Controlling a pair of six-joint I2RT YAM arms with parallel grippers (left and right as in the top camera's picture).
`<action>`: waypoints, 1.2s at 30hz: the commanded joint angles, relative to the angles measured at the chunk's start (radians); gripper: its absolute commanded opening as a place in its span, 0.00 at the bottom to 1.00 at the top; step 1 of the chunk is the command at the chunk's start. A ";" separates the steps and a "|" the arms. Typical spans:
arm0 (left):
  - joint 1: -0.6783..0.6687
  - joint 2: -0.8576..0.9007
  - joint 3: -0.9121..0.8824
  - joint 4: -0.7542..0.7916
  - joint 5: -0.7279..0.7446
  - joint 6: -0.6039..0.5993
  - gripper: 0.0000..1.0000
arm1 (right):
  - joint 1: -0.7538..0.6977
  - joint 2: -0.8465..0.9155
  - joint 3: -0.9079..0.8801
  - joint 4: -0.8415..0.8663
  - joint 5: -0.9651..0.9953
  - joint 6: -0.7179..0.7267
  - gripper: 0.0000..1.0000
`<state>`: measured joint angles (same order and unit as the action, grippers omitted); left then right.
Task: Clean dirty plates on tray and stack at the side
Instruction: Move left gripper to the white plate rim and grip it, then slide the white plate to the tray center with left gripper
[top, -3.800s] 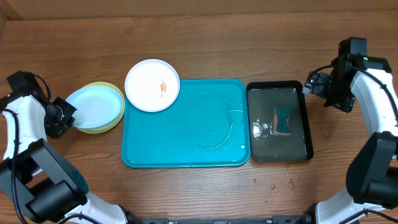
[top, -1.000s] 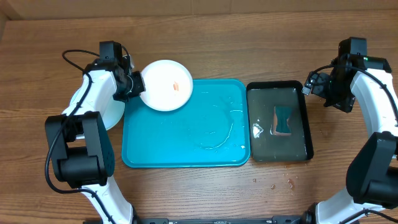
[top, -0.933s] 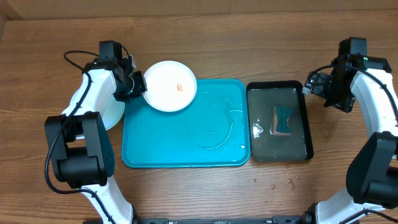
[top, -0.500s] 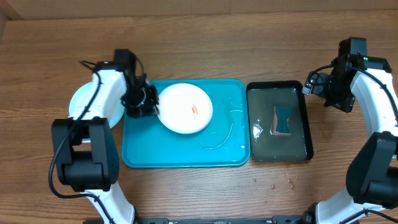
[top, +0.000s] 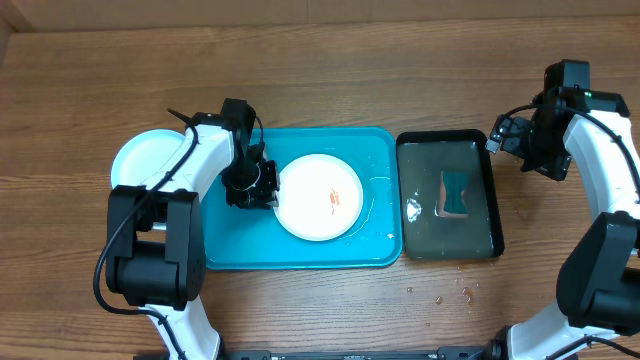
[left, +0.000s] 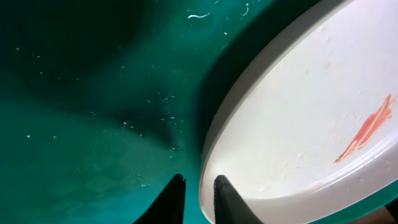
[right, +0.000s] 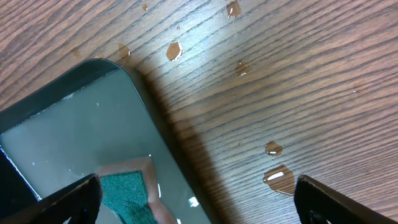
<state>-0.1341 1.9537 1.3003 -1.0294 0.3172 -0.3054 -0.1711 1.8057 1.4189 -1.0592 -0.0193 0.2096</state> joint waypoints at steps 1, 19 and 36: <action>-0.002 -0.026 0.025 -0.015 -0.015 0.039 0.22 | -0.004 -0.008 0.001 0.003 -0.002 0.008 1.00; -0.124 -0.333 0.058 -0.066 -0.283 -0.039 0.38 | -0.004 -0.008 0.001 0.003 -0.002 0.008 1.00; -0.151 -0.122 -0.074 0.122 -0.320 -0.039 0.31 | -0.004 -0.008 0.001 0.003 -0.002 0.008 1.00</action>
<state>-0.2924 1.8034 1.2327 -0.9108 0.0151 -0.3347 -0.1711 1.8057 1.4189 -1.0599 -0.0193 0.2096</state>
